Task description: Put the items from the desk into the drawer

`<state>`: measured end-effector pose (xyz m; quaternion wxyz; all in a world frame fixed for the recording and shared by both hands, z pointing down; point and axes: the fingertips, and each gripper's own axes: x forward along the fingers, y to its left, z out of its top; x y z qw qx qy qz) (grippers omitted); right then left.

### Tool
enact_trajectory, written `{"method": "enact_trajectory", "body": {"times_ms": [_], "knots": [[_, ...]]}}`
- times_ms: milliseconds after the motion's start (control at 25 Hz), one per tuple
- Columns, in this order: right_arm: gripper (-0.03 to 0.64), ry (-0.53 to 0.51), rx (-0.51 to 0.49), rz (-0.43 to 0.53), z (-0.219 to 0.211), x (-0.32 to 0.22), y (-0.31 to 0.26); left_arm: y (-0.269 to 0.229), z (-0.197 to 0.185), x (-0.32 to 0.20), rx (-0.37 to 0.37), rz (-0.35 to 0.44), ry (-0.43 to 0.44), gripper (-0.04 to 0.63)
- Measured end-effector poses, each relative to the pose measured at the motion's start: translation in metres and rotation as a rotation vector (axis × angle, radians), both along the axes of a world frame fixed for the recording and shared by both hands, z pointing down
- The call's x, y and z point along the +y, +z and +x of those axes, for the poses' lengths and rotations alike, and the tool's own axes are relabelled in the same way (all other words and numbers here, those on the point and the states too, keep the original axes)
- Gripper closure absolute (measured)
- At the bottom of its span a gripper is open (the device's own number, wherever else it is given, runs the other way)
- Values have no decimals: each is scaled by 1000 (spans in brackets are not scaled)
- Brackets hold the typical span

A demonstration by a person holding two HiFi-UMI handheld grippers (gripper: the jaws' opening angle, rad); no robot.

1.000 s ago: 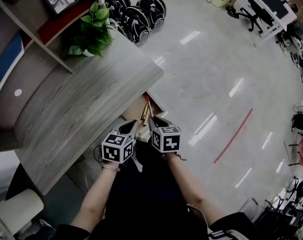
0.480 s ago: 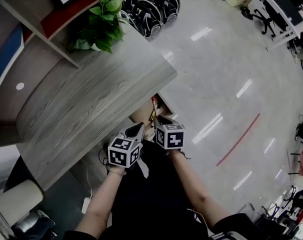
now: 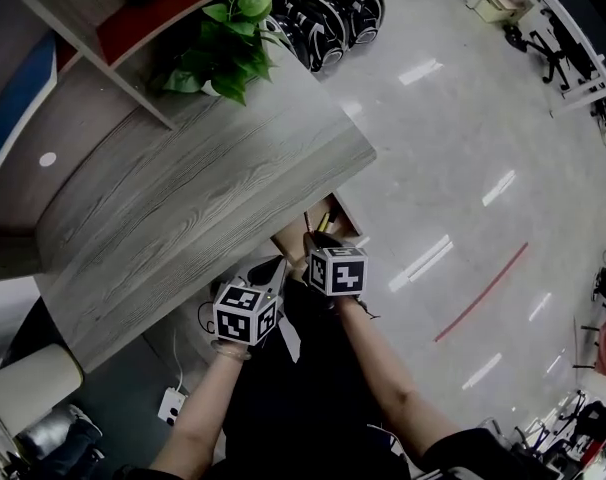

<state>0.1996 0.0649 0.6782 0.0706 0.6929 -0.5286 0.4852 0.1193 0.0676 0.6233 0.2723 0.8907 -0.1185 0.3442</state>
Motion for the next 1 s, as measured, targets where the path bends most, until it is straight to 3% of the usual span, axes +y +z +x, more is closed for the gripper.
{"method": "enact_trajectory", "body": {"times_ms": [480, 520, 600, 1000], "knots": [[557, -33, 30, -11, -3, -15, 4, -4, -26, -9, 5, 5, -84, 578], [533, -36, 26, -9, -4, -16, 4, -3, -28, -10, 4, 5, -90, 578], [400, -45, 6, -1, -8, -20, 5, -2, -33, -11, 1, 5, -98, 578], [399, -77, -6, 1, -18, -21, 5, 0, -41, -13, 1, 8, -112, 578]]}}
